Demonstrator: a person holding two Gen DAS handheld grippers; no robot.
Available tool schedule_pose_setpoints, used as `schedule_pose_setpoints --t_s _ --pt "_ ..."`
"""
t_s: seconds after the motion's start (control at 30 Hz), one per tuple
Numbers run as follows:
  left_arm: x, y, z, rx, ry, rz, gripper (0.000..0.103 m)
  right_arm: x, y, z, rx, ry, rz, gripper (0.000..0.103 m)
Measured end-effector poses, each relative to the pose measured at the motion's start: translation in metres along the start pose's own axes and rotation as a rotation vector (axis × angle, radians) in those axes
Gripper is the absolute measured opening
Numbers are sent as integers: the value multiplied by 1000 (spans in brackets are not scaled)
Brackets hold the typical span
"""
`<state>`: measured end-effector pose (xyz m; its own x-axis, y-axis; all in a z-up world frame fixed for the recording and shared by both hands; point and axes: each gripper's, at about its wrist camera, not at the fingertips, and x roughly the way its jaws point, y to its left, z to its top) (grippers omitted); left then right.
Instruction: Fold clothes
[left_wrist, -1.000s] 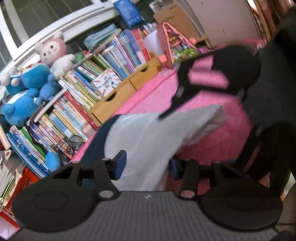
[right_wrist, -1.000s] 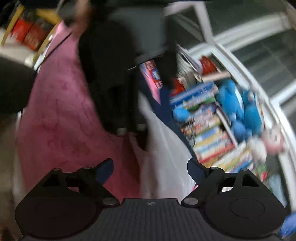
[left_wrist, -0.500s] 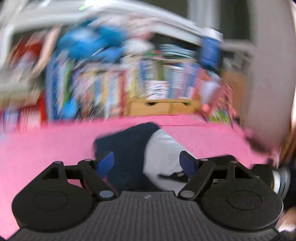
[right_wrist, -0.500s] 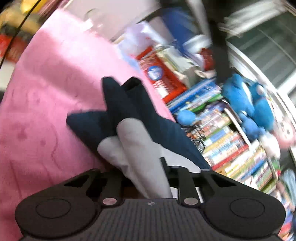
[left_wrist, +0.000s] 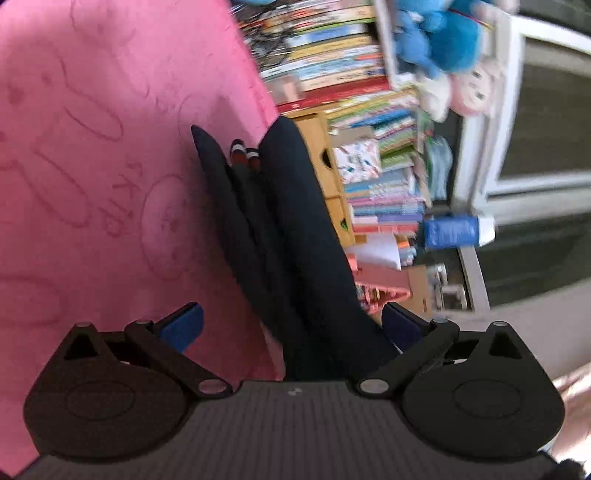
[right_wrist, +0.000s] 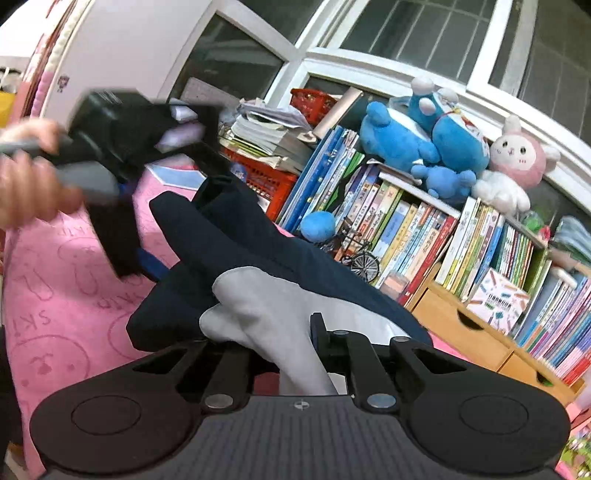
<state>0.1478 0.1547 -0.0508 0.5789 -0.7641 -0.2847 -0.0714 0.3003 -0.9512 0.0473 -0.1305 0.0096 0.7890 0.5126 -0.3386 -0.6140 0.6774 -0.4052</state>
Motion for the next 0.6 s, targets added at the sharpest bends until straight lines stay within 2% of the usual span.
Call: schedule_pose_setpoints --t_s 0.1,0.17,0.2,0.27,0.3,0.33,0.37,0.4,0.47,0.53,0.6 --pt "19 -1 3 -1 -1 23 103 -3 2 -6 2 3 14 13" --pt "25 -1 2 6 -5 -14 103 -4 8 -11 -32 4 29 13" --pt "27 -1 2 11 -7 -30 103 -3 13 -15 -74 8 45 13" --pt "29 2 1 35 -12 -6 99 -6 28 -23 -190 19 84 16" --pt "30 3 -1 53 -13 25 86 -8 33 -27 -233 25 111 21" --pt "29 2 -4 82 -14 88 60 -13 34 -30 -262 34 147 25" --pt "28 1 -6 112 -15 148 48 -18 35 -33 -287 42 183 38" --pt "28 2 -7 138 -11 182 44 -27 27 -34 -268 48 224 57" --pt "26 9 -7 135 -14 160 42 -44 10 -36 -225 59 305 75" --pt "26 13 -5 128 -9 141 39 -56 -25 -37 -89 65 362 77" --pt "25 14 -6 136 -14 136 38 -45 -80 -45 184 85 378 81"
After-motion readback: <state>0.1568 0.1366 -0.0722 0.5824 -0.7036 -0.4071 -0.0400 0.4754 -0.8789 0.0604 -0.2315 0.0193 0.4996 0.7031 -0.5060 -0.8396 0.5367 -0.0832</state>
